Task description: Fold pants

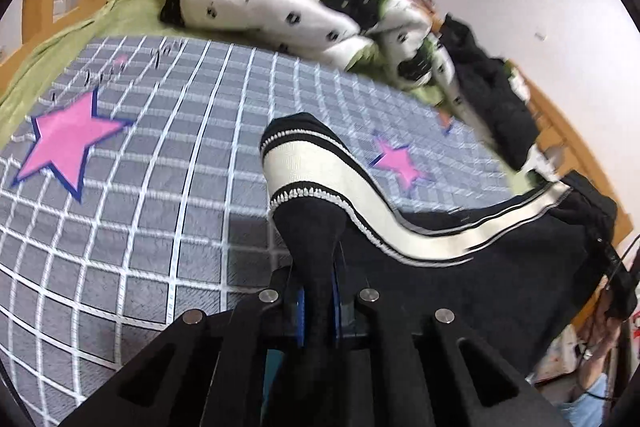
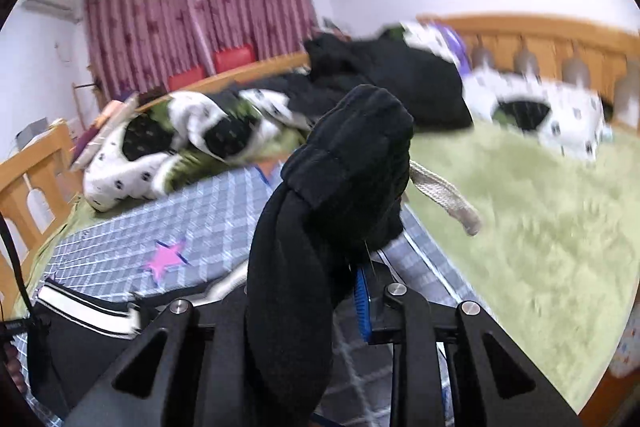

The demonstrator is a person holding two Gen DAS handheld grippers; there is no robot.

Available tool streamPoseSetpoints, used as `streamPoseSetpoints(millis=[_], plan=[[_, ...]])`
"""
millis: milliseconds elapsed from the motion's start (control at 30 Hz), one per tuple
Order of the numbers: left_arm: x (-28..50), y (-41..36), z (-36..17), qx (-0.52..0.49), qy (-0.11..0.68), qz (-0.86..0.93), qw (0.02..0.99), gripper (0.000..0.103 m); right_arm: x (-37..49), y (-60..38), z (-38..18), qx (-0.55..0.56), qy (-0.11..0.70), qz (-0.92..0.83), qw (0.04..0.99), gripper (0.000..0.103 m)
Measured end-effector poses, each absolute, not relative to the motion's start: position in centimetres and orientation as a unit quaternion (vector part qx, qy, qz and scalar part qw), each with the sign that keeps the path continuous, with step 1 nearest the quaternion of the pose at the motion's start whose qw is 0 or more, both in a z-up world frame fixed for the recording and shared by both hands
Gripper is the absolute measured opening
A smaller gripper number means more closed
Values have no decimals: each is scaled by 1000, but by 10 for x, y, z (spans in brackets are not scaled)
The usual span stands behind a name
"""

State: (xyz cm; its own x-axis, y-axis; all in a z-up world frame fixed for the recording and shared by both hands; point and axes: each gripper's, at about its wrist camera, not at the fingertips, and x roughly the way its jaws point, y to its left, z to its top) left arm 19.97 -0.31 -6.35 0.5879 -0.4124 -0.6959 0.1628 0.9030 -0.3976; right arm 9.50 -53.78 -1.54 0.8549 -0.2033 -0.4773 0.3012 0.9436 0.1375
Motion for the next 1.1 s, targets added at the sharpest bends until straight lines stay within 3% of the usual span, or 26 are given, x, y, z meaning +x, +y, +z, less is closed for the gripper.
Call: streamPoseSetpoints(millis=[300,433,600,667,733,833,900,967,1100], plan=[[195,67,16,-108,379,-127,910,10,114,-465,60,144,197,-45,969,24],[201,113,-17,-108,402,-78,906,10,134,-450,29,175,229,-8,957,24],[218,147,-104,-131,479,-11,868,11,178,-447,-67,136,350,-35,926,25],[227,154,-124,-126,507,-5,853,18,189,-454,-102,102,406,-70,906,28],[228,161,-132,-142,508,4,850,25,183,-466,-118,107,421,-76,898,37],[227,164,-135,-150,513,15,845,27,174,-476,-135,98,444,-91,886,62],[220,161,-132,-138,504,23,852,31,170,-478,-143,83,456,-96,881,64],[210,159,-128,-119,493,35,861,50,164,-481,-146,91,450,-93,883,65],[182,159,-117,-96,477,27,873,55,132,-485,-129,97,436,-112,888,65]])
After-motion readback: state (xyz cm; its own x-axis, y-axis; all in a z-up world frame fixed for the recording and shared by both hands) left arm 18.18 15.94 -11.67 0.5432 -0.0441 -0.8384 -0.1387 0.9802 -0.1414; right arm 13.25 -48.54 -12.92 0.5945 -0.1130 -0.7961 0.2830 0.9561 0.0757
